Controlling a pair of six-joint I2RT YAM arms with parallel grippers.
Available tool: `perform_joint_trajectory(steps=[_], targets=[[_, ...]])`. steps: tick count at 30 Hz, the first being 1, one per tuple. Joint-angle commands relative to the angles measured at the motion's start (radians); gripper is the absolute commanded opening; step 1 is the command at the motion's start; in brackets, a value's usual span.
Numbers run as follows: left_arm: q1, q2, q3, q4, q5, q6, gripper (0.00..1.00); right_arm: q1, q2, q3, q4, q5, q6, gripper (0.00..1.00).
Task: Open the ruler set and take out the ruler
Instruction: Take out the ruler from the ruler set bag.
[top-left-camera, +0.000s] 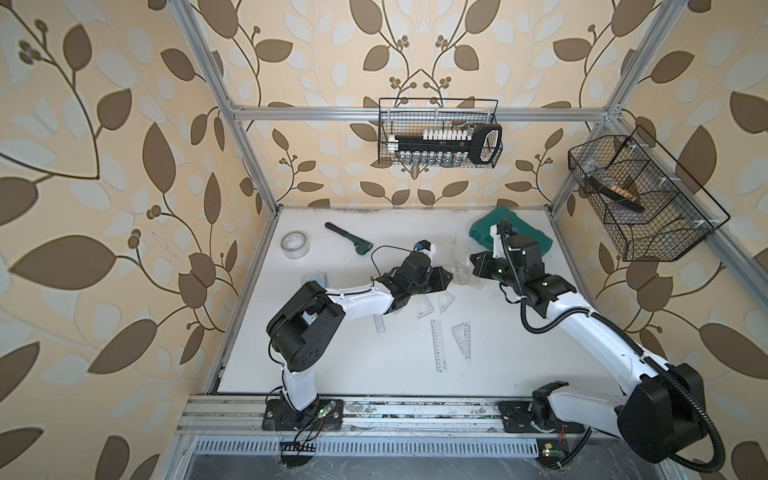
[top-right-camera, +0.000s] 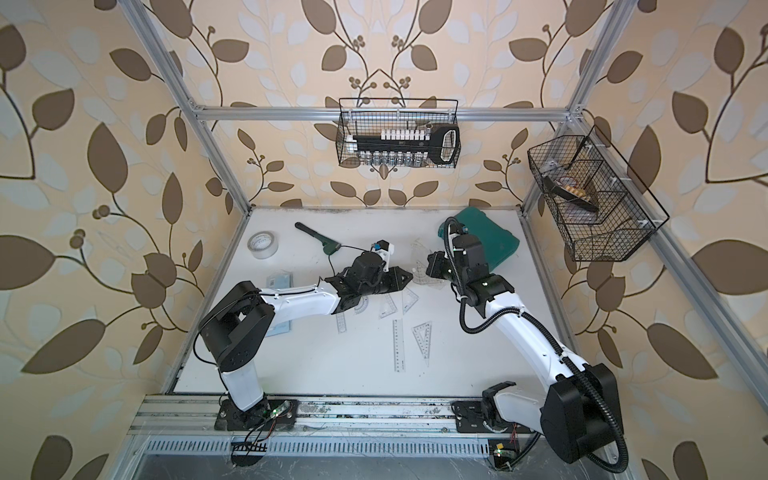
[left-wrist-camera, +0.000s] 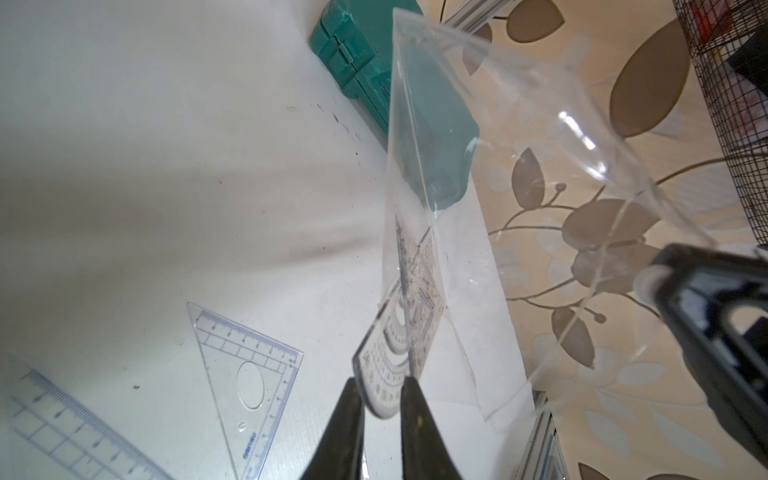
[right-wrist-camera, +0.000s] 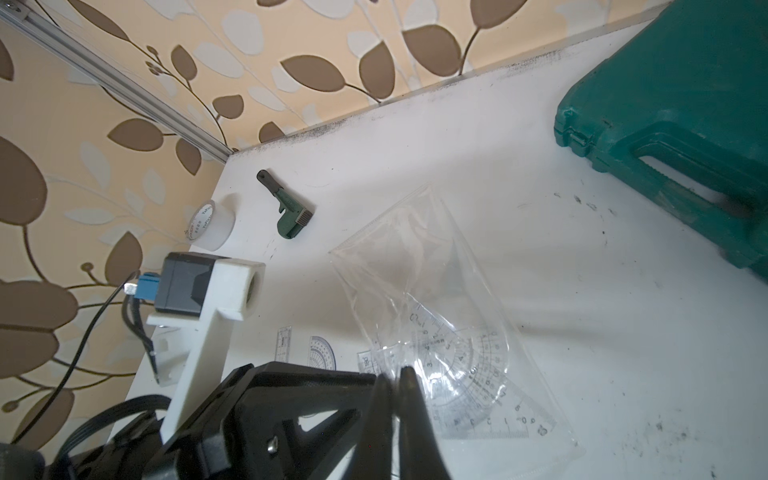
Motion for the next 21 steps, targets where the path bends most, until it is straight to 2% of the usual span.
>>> perform_joint_trajectory(steps=[1,6,16,21], targets=[[-0.009,-0.001,0.014,0.065,-0.008,0.015,0.18,0.006,-0.017,0.025,0.002,-0.010,0.002,0.00],[-0.011,0.003,0.017,0.078,-0.010,0.018,0.16,0.006,-0.015,0.021,0.003,-0.012,0.001,0.00],[-0.013,-0.008,0.017,0.080,0.001,0.026,0.04,0.006,-0.001,0.019,0.008,-0.008,-0.001,0.00],[-0.014,-0.039,0.019,0.049,-0.002,0.035,0.02,0.005,0.015,0.011,0.021,-0.009,0.001,0.00]])
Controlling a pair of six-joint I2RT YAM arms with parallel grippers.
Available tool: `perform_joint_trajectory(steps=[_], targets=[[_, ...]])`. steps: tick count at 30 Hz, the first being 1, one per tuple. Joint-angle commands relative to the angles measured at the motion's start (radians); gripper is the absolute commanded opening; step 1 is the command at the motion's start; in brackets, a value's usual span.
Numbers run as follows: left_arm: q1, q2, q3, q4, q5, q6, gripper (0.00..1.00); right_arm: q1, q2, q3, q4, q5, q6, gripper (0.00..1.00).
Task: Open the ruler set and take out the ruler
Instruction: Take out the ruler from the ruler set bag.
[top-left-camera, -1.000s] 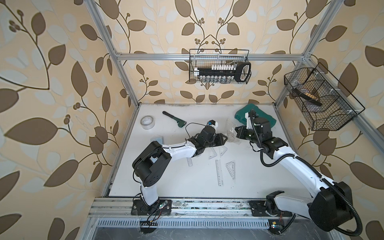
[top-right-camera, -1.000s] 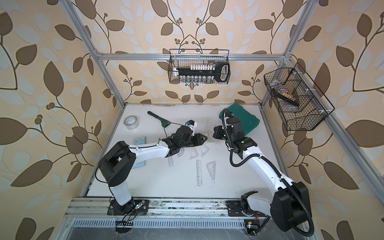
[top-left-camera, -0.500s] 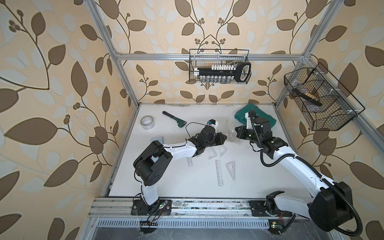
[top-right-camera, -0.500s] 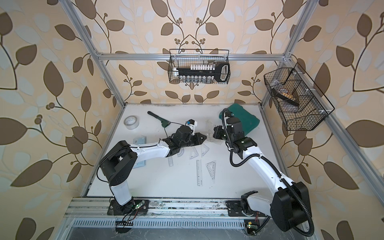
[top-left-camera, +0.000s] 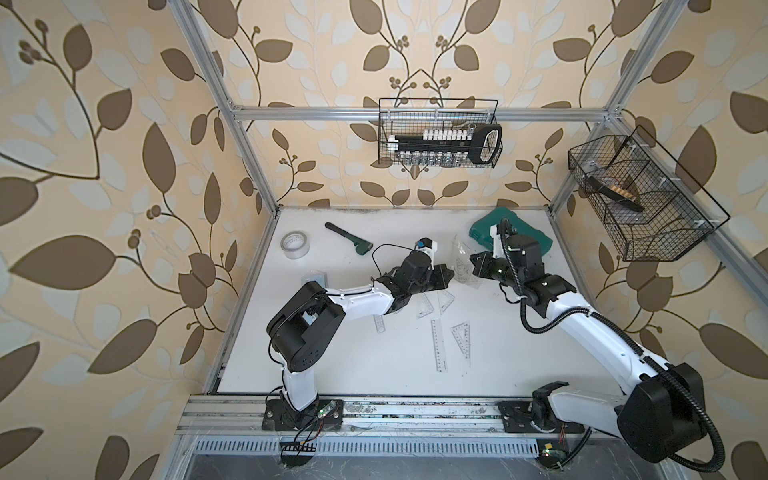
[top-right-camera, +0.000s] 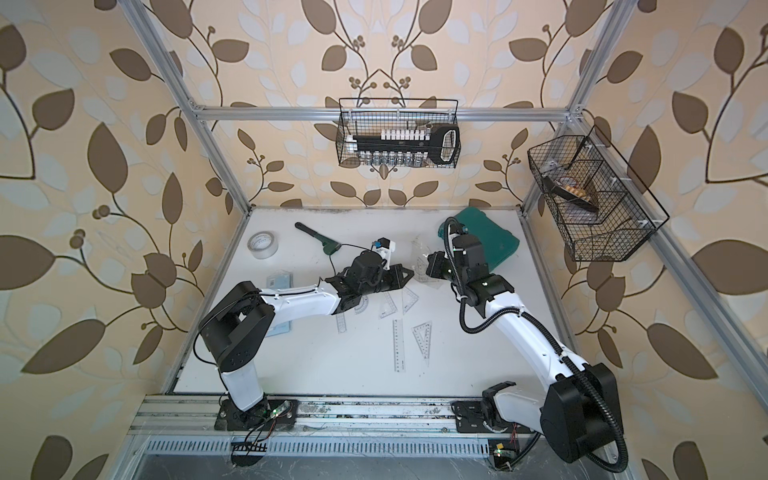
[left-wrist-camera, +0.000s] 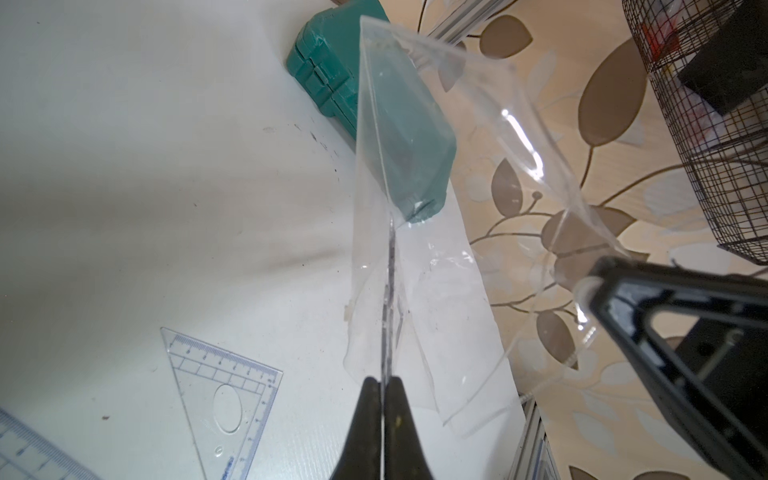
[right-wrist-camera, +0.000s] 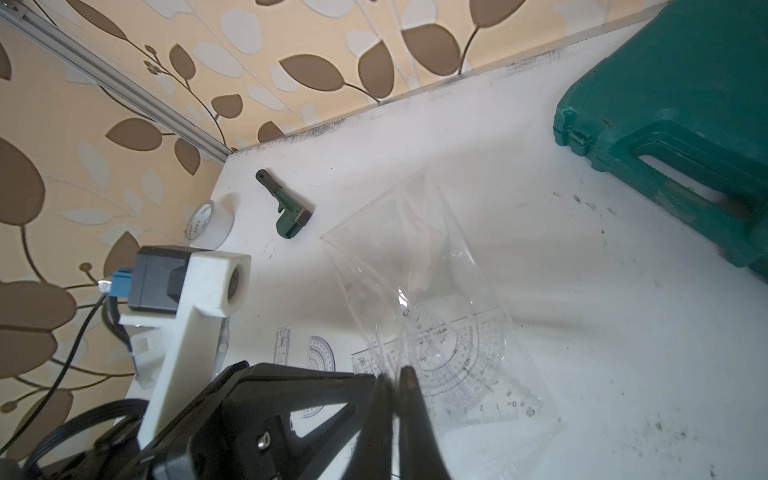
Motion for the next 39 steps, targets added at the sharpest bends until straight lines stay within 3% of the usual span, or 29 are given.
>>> perform_joint_trajectory(steps=[1,11,31,39], targets=[[-0.008,-0.046,0.020,-0.008,-0.002,0.035,0.01,0.005,0.015,0.010,0.024,-0.008,0.000,0.00],[-0.017,-0.138,0.031,-0.124,-0.013,0.059,0.01,0.006,0.044,0.004,0.038,0.020,0.001,0.00],[-0.021,-0.362,0.000,-0.419,-0.209,0.208,0.00,0.005,0.025,0.032,0.013,0.029,-0.016,0.00],[-0.020,-0.575,-0.072,-0.634,-0.213,0.209,0.00,-0.008,0.001,0.040,-0.005,0.029,-0.029,0.00]])
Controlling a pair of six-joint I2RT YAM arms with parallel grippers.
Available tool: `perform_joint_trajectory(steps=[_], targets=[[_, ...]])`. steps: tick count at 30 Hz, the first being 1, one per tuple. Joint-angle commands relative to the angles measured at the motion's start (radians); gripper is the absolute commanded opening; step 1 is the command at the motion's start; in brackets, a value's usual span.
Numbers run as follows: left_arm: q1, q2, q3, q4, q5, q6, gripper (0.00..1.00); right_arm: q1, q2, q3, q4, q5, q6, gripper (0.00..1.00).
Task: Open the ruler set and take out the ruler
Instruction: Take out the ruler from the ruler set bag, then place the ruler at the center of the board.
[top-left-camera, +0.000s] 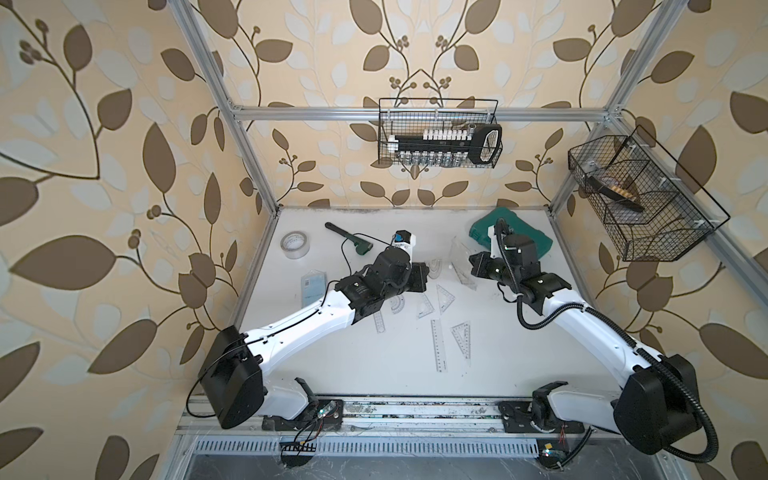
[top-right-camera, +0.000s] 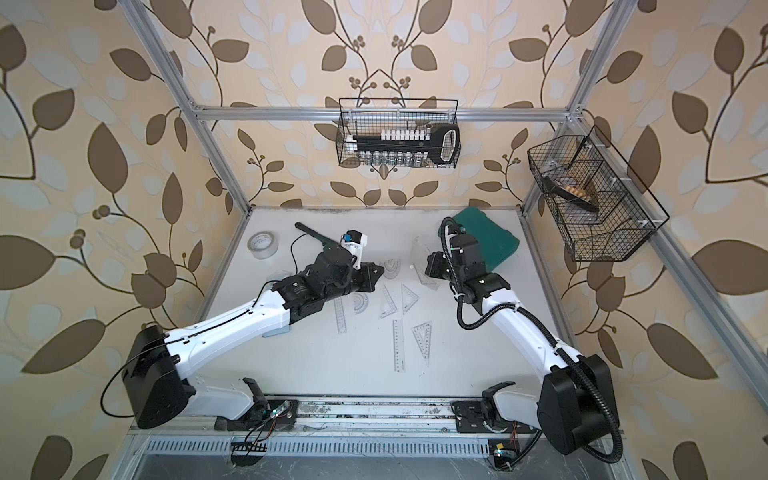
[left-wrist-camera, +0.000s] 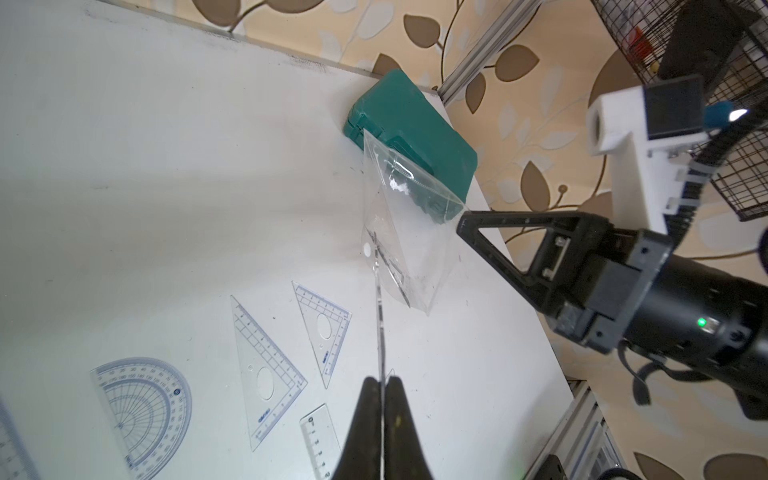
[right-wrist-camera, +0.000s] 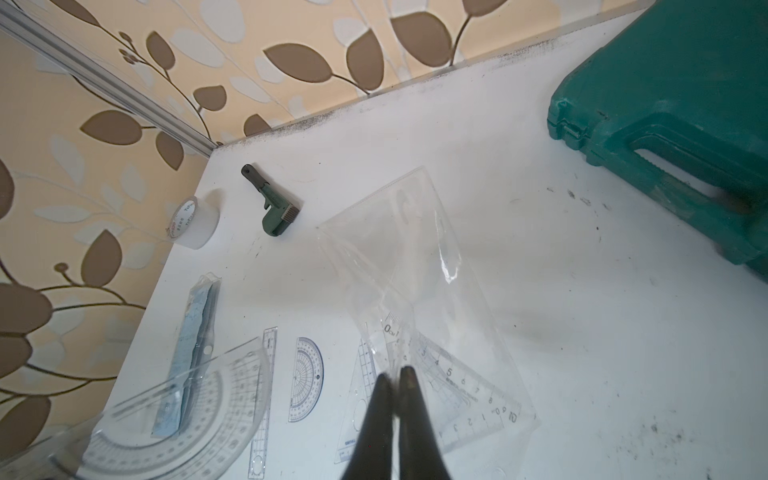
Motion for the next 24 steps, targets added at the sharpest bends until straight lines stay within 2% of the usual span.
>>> perform_joint_trajectory(steps=[1,9,12,17,24], targets=[[-0.007,-0.111,-0.043,-0.141,-0.003,0.021,0.00,-0.008,-0.035,0.037,-0.014,0.012,-0.020,0.00],[-0.007,-0.251,-0.153,-0.266,0.263,0.000,0.00,-0.015,-0.062,0.029,-0.031,0.010,-0.026,0.00],[-0.007,-0.269,-0.167,-0.330,0.311,0.012,0.00,-0.016,-0.069,0.030,-0.036,0.009,-0.026,0.00],[-0.005,-0.243,-0.215,-0.338,0.430,0.003,0.00,-0.016,-0.079,0.029,-0.037,0.007,-0.025,0.00],[0.001,-0.150,-0.189,-0.457,0.528,0.097,0.00,-0.016,-0.095,0.016,-0.033,0.002,-0.023,0.00]])
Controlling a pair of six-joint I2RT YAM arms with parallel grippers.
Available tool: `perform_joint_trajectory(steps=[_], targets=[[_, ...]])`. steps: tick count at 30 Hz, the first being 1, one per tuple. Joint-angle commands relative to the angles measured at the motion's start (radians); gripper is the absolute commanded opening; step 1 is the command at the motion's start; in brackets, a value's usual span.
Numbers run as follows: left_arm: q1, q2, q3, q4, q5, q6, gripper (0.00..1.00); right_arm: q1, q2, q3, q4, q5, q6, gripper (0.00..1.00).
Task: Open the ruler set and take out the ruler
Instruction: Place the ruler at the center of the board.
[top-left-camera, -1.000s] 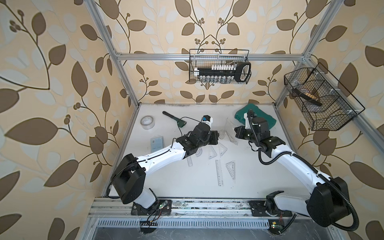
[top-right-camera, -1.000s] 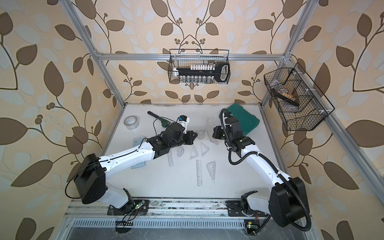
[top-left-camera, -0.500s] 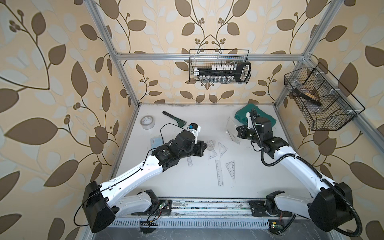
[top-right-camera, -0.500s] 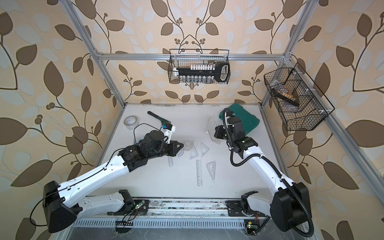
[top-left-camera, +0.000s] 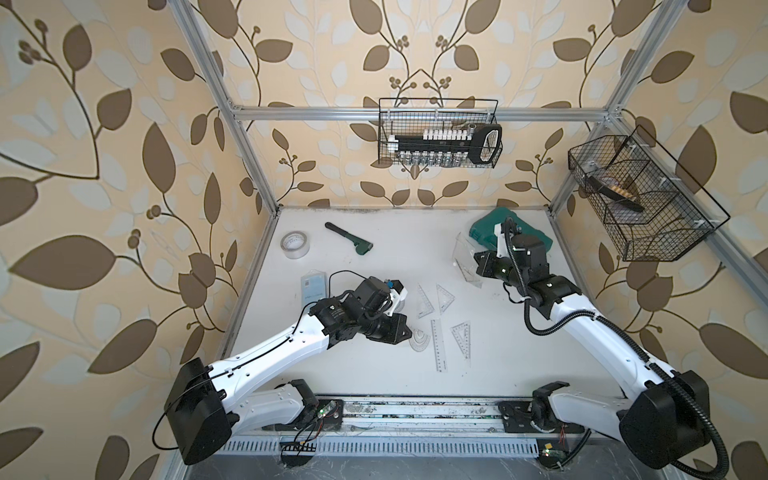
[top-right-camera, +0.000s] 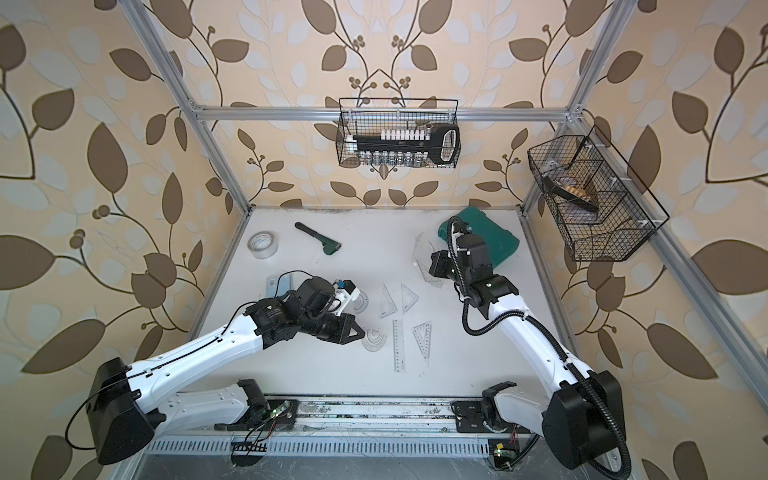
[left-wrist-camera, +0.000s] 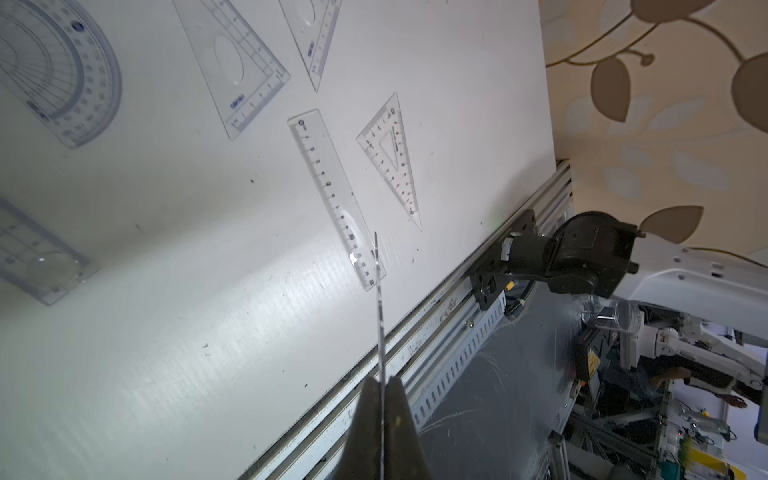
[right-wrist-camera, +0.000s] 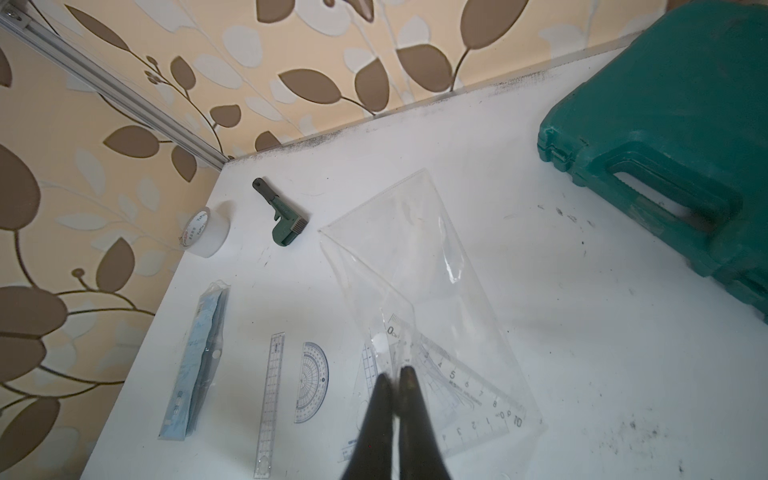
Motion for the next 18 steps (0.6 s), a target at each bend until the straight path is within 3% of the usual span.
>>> perform_joint_trajectory(steps=[1,18], targets=[[0.006,0.030,0.018,-0.062,0.097,0.070,0.00,-0.003,-0.028,0.013,-0.011,0.000,-0.009,0.00],[0.098,0.261,-0.006,-0.016,0.296,0.215,0.00,-0.002,-0.032,0.008,-0.005,0.000,-0.008,0.00]])
